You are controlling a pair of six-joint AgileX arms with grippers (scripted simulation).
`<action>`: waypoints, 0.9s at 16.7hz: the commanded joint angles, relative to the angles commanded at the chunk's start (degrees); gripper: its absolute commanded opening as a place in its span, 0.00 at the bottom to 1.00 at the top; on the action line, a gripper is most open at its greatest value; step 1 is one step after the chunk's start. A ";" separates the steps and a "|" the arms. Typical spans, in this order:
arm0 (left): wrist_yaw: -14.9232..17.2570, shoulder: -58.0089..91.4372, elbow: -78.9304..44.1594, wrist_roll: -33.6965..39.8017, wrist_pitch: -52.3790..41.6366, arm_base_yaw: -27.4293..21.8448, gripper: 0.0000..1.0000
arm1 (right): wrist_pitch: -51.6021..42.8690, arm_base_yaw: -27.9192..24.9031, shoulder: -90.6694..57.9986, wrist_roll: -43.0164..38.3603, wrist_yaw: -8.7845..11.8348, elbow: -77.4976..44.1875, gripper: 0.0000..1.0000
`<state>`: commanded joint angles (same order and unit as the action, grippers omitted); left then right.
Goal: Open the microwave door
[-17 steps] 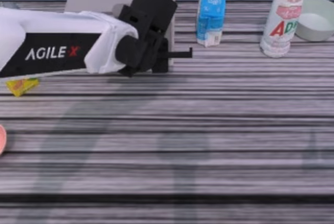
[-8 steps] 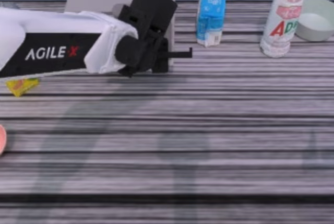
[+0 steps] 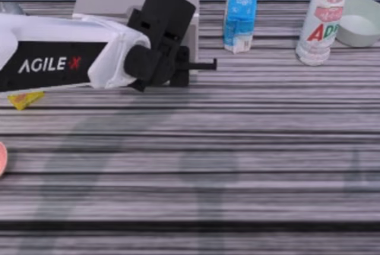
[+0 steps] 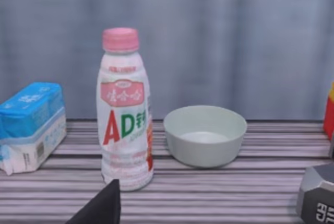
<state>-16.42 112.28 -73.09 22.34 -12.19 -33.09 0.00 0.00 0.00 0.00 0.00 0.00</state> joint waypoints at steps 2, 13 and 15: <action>0.23 -0.10 0.63 -0.43 0.06 0.10 0.00 | 0.00 0.00 0.00 0.00 0.00 0.00 1.00; 0.23 -0.10 0.63 -0.43 0.06 0.10 0.00 | 0.00 0.00 0.00 0.00 0.00 0.00 1.00; 0.23 -0.10 0.63 -0.43 0.06 0.10 0.00 | 0.00 0.00 0.00 0.00 0.00 0.00 1.00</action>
<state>-16.19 112.17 -72.46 21.92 -12.13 -32.99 0.00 0.00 0.00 0.00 0.00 0.00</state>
